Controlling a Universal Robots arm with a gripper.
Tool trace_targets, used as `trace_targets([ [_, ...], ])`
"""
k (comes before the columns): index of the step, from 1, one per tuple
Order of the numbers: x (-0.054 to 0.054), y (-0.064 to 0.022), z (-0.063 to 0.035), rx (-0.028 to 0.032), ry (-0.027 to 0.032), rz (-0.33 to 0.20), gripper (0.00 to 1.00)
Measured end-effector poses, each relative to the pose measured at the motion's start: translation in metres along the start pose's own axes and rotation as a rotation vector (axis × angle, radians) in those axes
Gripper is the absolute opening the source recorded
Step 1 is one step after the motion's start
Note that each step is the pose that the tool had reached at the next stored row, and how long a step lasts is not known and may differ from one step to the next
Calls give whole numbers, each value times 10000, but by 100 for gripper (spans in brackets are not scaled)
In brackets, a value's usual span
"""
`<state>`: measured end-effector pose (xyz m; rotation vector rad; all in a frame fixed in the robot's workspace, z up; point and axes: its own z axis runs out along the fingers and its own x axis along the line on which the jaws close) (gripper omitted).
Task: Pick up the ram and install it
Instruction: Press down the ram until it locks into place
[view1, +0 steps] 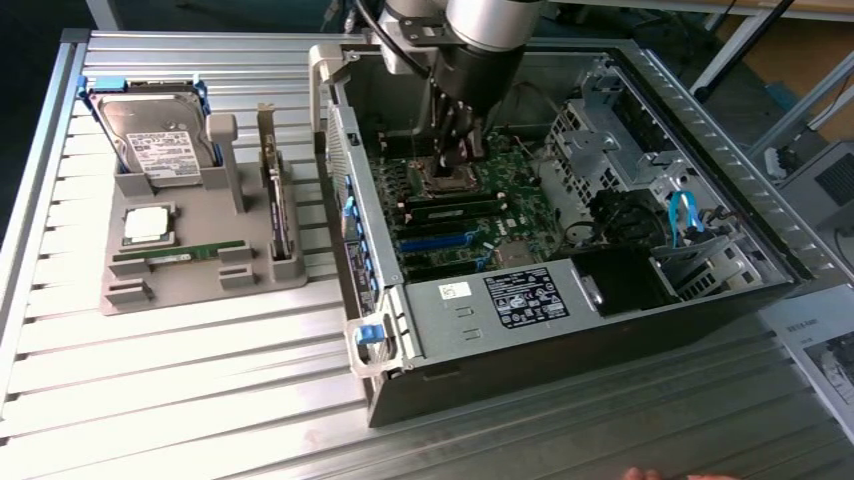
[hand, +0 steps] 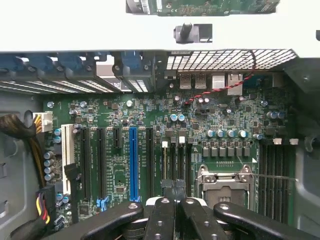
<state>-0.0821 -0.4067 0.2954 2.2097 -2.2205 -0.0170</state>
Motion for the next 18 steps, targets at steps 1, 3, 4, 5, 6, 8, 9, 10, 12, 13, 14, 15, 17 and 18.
trace_targets([
  [1, 0, 0, -21, 0, 0, 0, 10],
  [3, 0, 1, -65, 0, -1, 0, 10],
  [4, 0, 1, -93, 0, -1, 0, 10],
  [5, 0, 2, -125, 1, -1, 0, 10],
  [6, 0, 2, -151, 0, 0, 0, 10],
  [8, 0, 3, -196, 0, -1, 0, 10],
  [9, 0, 3, -225, 0, 0, 0, 10],
  [10, 0, 3, -240, 0, 0, -1, 10],
  [12, 0, 4, -266, 1, -1, 0, 10],
  [13, 0, 4, -277, 1, -1, 0, 10],
  [14, 0, 4, -297, 0, -1, -1, 10],
  [15, 0, 4, -317, 0, -1, 0, 10],
  [17, 0, 5, -344, 1, -2, -1, 10],
  [18, 0, 5, -344, 1, -2, 0, 10],
])
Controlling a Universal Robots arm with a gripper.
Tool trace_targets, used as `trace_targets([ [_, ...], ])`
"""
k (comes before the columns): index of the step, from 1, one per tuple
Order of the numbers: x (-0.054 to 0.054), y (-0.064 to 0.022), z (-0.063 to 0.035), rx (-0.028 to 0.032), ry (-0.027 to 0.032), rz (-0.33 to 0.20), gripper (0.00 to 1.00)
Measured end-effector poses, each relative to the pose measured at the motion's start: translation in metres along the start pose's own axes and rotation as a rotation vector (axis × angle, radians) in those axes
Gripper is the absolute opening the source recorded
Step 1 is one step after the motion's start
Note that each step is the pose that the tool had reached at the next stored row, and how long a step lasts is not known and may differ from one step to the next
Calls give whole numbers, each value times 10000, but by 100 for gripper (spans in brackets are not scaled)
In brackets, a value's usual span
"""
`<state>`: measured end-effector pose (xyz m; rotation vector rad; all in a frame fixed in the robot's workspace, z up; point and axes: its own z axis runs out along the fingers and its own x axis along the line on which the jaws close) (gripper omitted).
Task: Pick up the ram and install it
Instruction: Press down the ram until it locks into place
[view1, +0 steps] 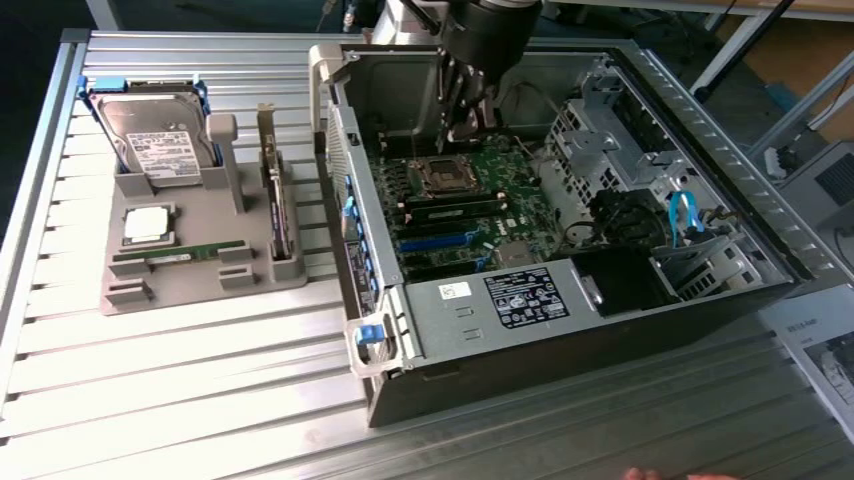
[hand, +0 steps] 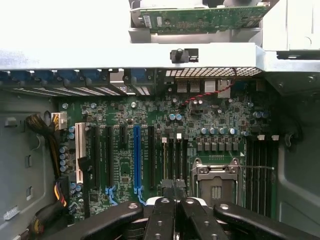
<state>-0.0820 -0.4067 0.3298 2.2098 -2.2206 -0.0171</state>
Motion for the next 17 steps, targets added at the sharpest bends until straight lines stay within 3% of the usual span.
trace_targets([
  [6, 4, -33, -1, -2, 1, -1, 10],
  [17, 23, -193, -6, -27, 2, 0, 10],
])
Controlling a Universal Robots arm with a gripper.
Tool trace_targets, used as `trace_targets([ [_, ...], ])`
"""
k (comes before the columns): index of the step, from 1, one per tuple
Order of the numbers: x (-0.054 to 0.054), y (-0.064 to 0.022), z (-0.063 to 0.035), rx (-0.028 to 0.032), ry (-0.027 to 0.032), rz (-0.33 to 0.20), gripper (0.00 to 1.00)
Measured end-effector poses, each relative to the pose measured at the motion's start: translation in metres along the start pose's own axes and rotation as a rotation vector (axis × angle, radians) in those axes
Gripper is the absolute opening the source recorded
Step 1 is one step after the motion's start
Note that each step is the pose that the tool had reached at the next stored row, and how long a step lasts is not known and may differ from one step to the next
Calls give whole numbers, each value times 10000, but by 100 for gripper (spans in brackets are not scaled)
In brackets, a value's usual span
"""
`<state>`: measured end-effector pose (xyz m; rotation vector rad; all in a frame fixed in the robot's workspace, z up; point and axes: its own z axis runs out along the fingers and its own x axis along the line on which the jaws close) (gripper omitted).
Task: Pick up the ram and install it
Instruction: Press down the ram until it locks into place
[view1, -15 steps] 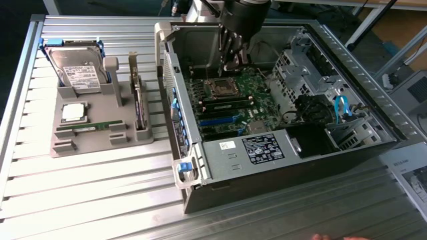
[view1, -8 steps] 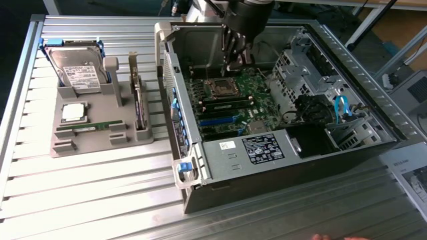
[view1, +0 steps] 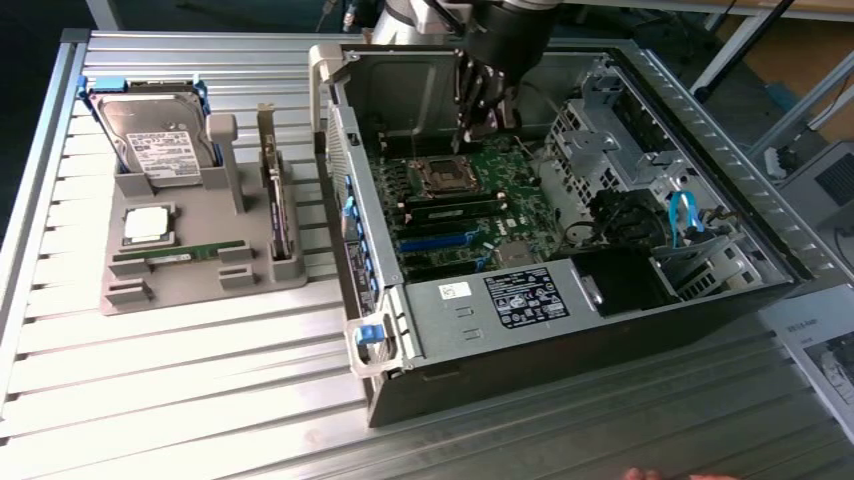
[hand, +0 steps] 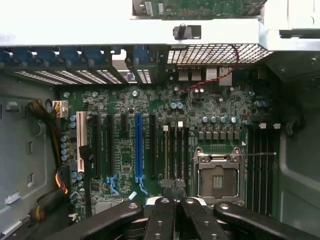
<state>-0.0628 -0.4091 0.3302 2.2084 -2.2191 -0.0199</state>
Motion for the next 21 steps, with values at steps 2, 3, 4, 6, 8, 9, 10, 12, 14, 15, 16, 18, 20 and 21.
trace_targets([
  [2, 3, -28, -1, -9, 0, 0, 10],
  [3, 5, -55, -3, -17, -1, -1, 10],
  [4, 7, -75, -4, -25, -1, 0, 10],
  [6, 11, -115, -5, -41, 0, 1, 10],
  [8, 14, -144, -6, -52, -1, 0, 10],
  [9, 15, -157, -6, -57, 0, 0, 10],
  [10, 17, -178, -7, -63, 0, -1, 10],
  [12, 19, -202, -7, -71, 0, -1, 10],
  [14, 20, -230, -7, -80, 0, -2, 10],
  [15, 21, -247, -8, -86, 0, -2, 10],
  [16, 22, -263, -8, -91, 0, -2, 10],
  [18, 23, -276, -8, -94, 0, -3, 10],
  [20, 23, -276, -8, -95, 0, -3, 10],
  [21, 23, -276, -8, -95, 0, -2, 10],
])
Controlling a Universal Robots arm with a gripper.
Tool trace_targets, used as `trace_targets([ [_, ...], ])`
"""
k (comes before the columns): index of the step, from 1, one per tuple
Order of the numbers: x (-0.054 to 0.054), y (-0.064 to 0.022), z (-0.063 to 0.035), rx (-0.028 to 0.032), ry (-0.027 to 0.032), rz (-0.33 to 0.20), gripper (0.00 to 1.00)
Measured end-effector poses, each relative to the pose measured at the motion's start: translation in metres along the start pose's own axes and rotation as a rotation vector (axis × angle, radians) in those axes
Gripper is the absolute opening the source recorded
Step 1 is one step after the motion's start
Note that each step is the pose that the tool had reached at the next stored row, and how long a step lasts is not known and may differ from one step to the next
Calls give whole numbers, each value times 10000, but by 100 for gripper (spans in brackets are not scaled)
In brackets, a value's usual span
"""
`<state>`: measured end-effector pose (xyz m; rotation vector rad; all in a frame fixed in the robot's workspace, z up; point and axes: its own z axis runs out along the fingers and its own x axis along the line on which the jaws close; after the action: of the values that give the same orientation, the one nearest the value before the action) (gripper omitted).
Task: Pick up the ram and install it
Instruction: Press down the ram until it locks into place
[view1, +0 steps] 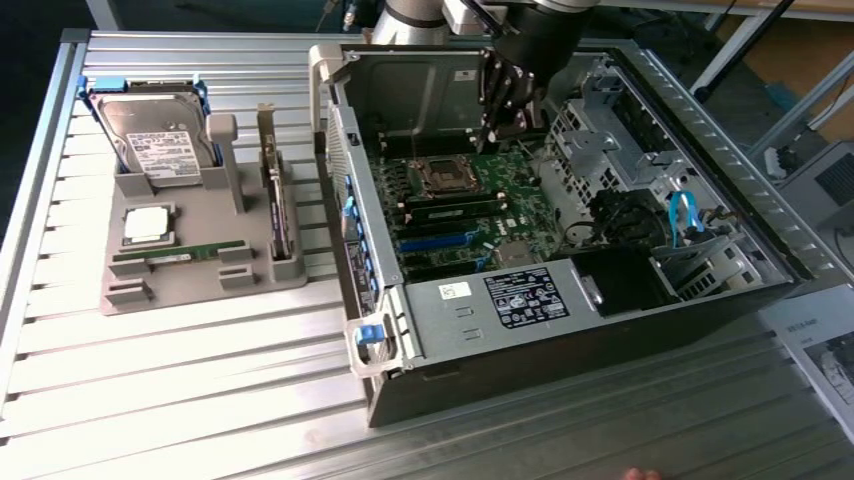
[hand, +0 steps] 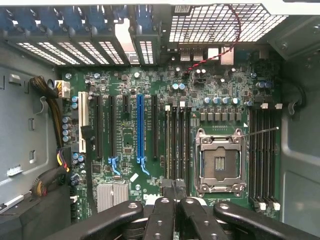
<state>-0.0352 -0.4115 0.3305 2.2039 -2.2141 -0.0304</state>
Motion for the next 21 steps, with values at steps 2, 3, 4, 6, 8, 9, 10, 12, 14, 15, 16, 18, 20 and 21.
trace_targets([
  [2, 0, 0, 0, 0, 1, 0, 10],
  [3, 0, 0, 0, 0, 0, 0, 10],
  [4, 0, 0, 0, 0, 0, 0, 10],
  [6, 0, 0, 0, 0, 0, 0, 10],
  [8, 0, 0, 0, 0, 0, -1, 10],
  [9, 0, 0, 0, 0, 0, -1, 10],
  [10, 0, 0, 0, 0, 0, 0, 10],
  [12, 0, 0, 0, 1, -4, 144, 10],
  [14, 0, 0, 0, 1, -15, 589, 10],
  [15, 0, 0, 1, 2, -19, 718, 10],
  [16, 0, 0, 0, 2, -25, 1003, 10],
  [18, 0, 0, 1, 2, -34, 1298, 10],
  [20, 0, 0, 1, 2, -41, 1590, 10],
  [21, 0, 0, 1, 2, -46, 1754, 10],
])
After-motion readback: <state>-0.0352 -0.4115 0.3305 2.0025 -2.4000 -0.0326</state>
